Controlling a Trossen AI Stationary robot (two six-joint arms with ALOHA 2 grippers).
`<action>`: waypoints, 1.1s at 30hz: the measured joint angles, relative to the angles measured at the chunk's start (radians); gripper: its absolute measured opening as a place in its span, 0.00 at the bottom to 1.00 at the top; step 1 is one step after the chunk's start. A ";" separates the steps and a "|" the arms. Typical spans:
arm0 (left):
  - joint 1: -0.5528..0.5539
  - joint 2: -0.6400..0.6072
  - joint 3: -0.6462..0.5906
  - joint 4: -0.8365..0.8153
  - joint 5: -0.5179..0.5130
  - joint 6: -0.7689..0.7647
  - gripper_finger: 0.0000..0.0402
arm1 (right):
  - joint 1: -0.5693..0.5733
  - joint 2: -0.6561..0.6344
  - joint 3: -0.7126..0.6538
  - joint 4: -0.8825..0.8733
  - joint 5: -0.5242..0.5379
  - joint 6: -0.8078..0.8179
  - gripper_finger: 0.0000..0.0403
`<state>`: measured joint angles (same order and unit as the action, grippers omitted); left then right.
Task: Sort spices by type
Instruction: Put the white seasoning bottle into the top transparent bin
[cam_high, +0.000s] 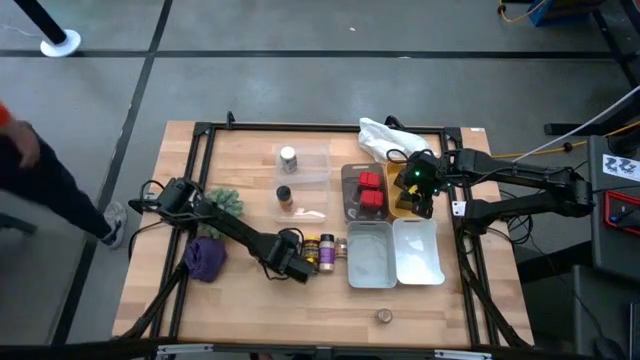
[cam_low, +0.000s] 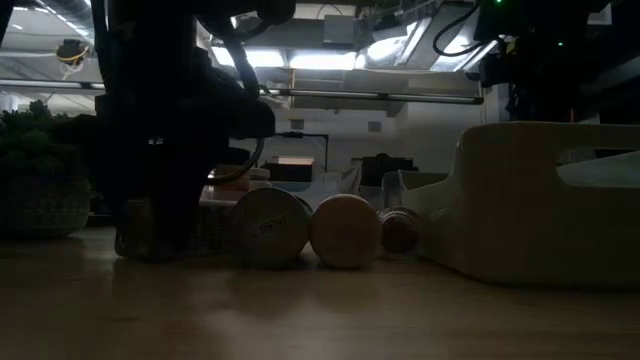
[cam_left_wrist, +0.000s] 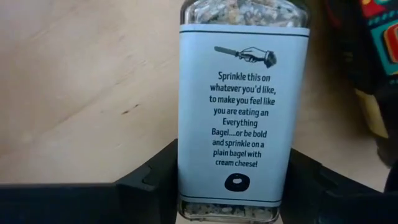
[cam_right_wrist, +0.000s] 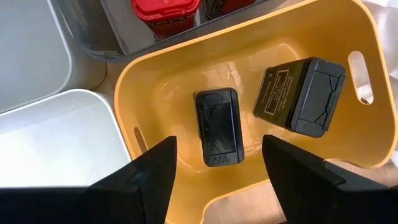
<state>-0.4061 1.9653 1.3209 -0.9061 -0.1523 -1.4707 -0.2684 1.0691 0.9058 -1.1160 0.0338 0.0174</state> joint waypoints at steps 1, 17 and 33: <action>0.000 -0.005 0.000 -0.007 0.002 0.018 0.45 | 0.000 0.000 0.000 0.000 0.000 0.000 0.59; -0.034 -0.207 0.000 -0.151 -0.112 0.128 0.45 | 0.000 0.000 0.000 0.261 -0.213 -0.078 0.59; -0.003 -0.219 0.000 0.111 -0.192 0.467 0.45 | 0.000 0.072 0.000 0.741 -0.419 -0.075 0.59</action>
<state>-0.4089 1.7465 1.3212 -0.7948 -0.3443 -1.0041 -0.2680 1.1411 0.9058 -0.3753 -0.3850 -0.0578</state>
